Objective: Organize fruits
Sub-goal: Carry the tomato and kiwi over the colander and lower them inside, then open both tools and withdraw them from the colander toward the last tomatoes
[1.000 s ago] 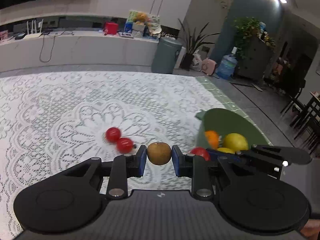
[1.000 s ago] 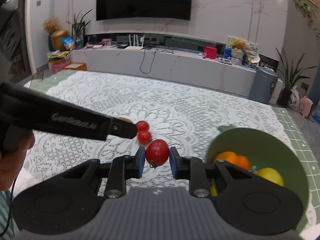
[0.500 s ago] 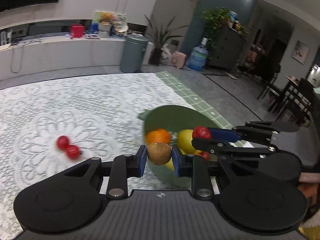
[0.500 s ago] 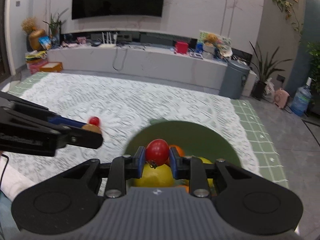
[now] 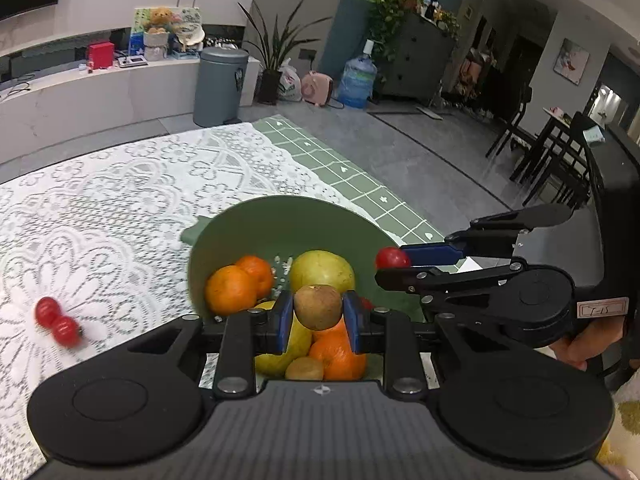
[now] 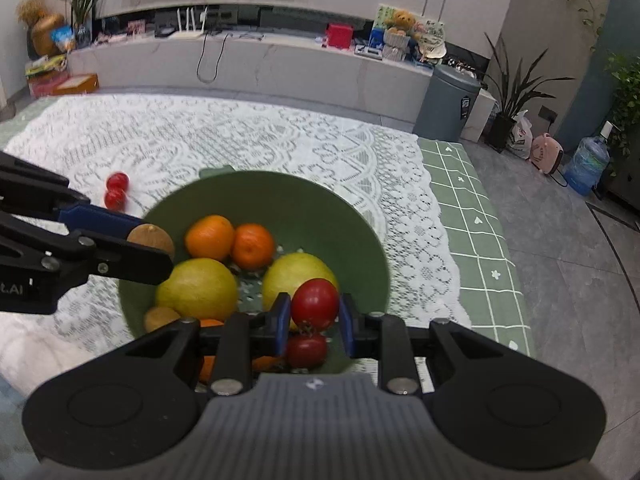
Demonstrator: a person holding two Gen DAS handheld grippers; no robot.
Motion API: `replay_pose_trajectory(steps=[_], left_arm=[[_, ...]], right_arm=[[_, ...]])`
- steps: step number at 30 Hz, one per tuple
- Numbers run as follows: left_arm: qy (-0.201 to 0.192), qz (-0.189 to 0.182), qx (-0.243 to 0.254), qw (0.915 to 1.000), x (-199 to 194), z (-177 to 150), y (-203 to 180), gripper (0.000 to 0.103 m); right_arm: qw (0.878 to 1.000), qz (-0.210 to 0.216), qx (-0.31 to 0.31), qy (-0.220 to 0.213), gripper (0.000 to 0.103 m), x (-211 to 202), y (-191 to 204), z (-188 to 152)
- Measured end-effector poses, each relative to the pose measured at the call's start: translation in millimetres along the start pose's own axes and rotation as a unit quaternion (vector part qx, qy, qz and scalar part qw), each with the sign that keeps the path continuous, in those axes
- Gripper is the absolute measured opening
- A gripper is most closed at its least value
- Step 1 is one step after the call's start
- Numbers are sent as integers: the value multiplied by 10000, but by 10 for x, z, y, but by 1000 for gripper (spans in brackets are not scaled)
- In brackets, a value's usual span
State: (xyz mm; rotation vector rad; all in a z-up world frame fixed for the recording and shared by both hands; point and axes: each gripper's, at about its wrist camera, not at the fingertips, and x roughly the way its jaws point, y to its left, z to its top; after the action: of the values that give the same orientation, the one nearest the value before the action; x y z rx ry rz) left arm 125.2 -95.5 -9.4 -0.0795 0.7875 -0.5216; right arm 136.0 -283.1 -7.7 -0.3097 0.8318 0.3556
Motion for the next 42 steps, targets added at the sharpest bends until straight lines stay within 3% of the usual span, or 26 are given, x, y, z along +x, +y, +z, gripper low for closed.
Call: replay_pose_trajectory(steps=[7,17,30,42], left_arm=[[245,-80,-220,9994,242,47,46,30],[335,127,-251,9990,443,137,80,30],[594,312,-303,9973,716,208,224,30],[733,189,-351,9965,869,219,285,31]], right_arm=[[9988,7,-428,228,22,184,-34,58],[9960,-140,-790,394,22,412,-17,137],[9931,-166,-1040,520,22,587,-77,325],[9918,-159,-1132,568,22,641,-62,421]])
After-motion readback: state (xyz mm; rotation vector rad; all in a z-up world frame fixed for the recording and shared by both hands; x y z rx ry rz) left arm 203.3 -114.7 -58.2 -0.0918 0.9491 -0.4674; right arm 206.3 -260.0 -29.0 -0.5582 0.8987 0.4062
